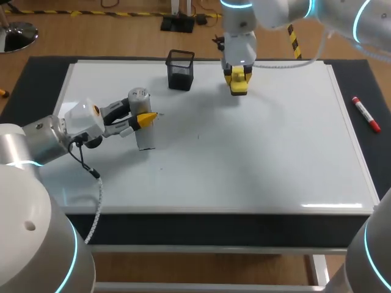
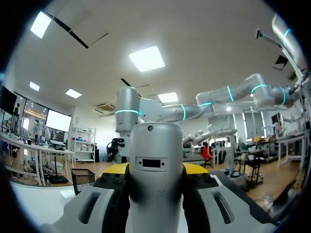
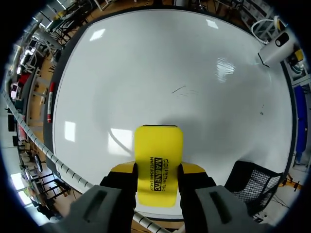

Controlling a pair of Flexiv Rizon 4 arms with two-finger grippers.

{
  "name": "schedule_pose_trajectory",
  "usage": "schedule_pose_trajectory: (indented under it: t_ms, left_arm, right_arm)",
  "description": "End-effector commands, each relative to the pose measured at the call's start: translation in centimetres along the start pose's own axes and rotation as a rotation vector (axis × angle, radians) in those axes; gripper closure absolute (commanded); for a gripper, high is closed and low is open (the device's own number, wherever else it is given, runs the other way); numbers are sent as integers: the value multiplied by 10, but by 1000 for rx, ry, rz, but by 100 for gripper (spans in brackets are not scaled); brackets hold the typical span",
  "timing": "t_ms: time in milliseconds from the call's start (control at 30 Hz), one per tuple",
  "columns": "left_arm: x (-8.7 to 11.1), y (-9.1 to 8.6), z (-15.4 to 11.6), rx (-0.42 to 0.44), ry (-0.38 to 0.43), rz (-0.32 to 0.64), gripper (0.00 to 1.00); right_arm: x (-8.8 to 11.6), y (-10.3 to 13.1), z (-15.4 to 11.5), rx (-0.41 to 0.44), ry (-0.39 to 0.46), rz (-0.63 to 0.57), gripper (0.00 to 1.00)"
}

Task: Pick up the inspection probe, press it on each red-marked spot on the whiteboard one by one, put down the probe, pick up the eraser, and wipe off all the red marks.

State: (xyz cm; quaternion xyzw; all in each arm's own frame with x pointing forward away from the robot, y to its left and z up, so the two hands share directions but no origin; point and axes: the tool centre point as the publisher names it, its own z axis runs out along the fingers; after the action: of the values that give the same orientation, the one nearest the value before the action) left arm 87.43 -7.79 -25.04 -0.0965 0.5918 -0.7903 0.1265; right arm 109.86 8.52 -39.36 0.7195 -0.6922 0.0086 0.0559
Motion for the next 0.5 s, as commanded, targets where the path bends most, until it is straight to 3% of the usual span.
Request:
schedule_pose_trajectory:
  t_ms: [33,500]
  left_arm:
    - [0,1,0,5,-1,3,100]
    - [0,1,0,5,-1,3,100]
  right_arm:
    - [-1,-15,6,-69,13,8,100]
    - [13,-27,18,-89,23,38,100]
